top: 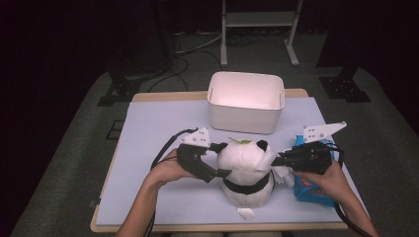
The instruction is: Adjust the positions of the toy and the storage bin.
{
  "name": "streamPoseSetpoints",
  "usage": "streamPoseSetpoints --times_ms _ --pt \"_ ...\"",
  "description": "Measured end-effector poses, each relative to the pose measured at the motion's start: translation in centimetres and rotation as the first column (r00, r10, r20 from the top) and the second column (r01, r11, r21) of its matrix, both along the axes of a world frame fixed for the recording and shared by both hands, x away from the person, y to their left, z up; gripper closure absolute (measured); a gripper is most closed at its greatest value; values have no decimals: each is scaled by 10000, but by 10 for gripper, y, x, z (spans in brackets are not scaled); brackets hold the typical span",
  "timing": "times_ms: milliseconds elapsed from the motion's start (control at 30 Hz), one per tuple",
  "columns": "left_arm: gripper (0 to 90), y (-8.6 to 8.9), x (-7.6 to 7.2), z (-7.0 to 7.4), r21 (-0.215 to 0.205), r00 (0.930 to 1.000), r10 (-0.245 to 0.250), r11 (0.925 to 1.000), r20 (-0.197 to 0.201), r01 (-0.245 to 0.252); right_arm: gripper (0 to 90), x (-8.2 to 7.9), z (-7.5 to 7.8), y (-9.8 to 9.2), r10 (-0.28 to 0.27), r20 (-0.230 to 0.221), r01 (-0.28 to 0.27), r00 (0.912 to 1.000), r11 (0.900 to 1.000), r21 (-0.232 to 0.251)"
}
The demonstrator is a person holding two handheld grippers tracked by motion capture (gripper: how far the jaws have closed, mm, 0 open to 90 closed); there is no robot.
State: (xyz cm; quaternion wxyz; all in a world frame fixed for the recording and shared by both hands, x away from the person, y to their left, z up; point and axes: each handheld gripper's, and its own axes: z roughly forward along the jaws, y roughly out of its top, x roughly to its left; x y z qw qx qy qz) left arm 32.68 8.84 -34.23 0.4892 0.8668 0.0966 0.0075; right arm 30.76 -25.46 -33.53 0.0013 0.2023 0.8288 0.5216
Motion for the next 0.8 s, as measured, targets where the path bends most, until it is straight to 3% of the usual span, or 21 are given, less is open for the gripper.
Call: streamPoseSetpoints --times_ms 100,167,300,400,533,633,700,800 --pt "158 2 2 -11 -318 9991 -11 9995 -413 -2 828 -1 -1 0 -46 -32 46 10000 9999 -115" --pt "163 2 2 -14 -588 9992 -51 9983 -395 28 828 0 -2 -2 -31 -85 31 10000 10000 -49" --pt "299 3 2 -11 -850 9999 -111 9963 -130 99 828 0 0 -2 62 -81 -62 9999 10000 46" --pt "332 6 1 -5 -897 9999 -123 9959 114 133 827 1 1 -2 295 -86 -292 9995 9990 325" --pt "355 14 -1 3 -813 9991 62 9967 430 -27 827 3 2 4 255 -40 -254 9997 9996 82" --pt "362 17 -3 3 -565 9977 115 9984 671 -77 828 5 5 6 287 -99 -284 9995 9991 300" --pt "362 16 -4 3 -533 9971 50 9986 757 -10 827 6 10 6 334 -59 -330 9994 9977 595" --pt "363 13 -6 4 -555 9966 14 9985 822 32 827 5 22 12 367 248 -379 9990 9981 477"
